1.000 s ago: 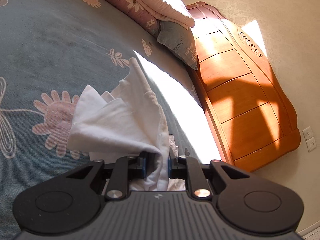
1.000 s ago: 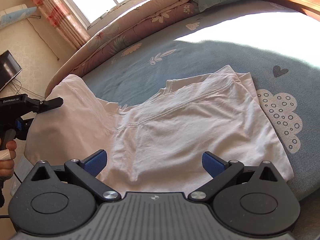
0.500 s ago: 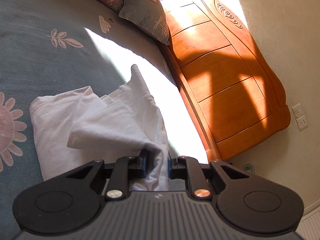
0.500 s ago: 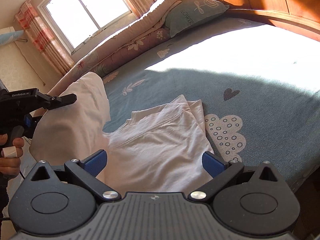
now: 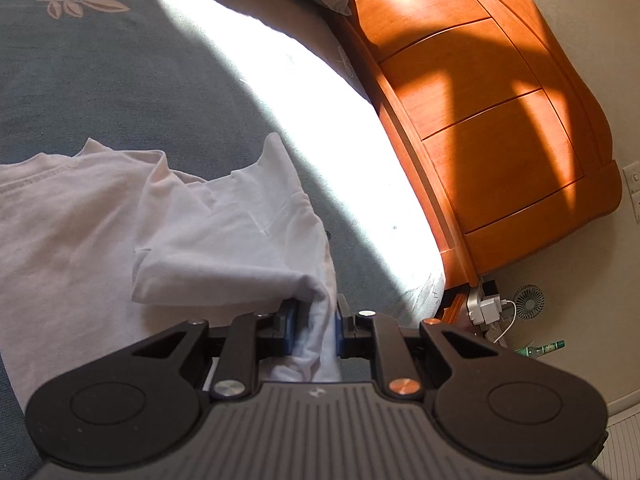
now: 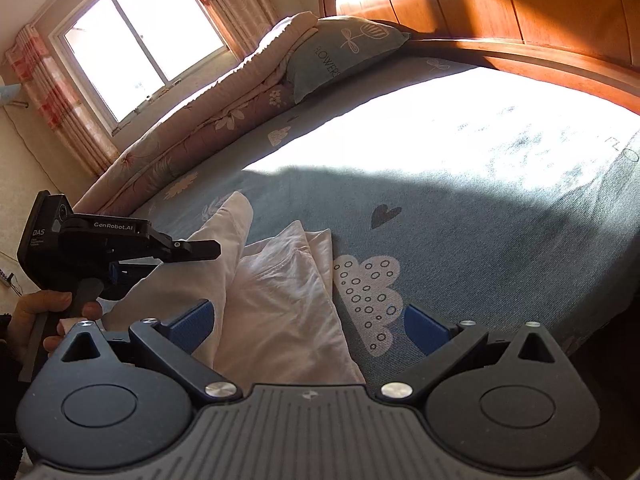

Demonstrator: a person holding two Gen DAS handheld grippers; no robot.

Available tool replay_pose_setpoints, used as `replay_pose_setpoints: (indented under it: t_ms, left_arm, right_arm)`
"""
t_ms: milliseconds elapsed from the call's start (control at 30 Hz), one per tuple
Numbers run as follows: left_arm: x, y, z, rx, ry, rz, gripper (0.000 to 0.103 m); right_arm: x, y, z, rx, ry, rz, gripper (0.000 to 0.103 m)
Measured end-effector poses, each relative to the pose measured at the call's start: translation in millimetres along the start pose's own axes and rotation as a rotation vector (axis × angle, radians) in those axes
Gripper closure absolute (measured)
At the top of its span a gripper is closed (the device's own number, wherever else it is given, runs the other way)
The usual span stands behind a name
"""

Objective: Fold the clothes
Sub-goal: 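Fold the held edge over the shirt and open the left gripper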

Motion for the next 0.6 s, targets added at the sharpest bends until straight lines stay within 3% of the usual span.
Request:
replay_pose_setpoints:
  t_ms: [267,400,500,600]
  left_arm:
    - [-37,3,15,-0.041,0.068,-0.060,0.088]
    - [-53,3,21,-0.049,0.095,-0.086,0.079]
    - [-59,-2,22,-0.054,0.104,-0.081,0.058]
    - [-61,-7,21,-0.043,0.110,-0.069,0.046]
  right_arm:
    - [-3,-13,2,-0.027,0.009,0.026,0.000]
    - [-5,-15,4,-0.025,0.018,0.038,0.000]
    - [-5,-17,5,-0.026,0.022,0.047,0.000]
    - [-5,-19,6,-0.028,0.024,0.056,0.000]
Point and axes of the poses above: each gripper's, at about its wrist camera, not at the fingertips, and x roughly against the way its jaws point, y to its left, z to its underside, the point moved 3 cm from there along -x, roughly the way its jaws point, and after that the axes turned 6 degrees about -y, right-handed, at the moved point
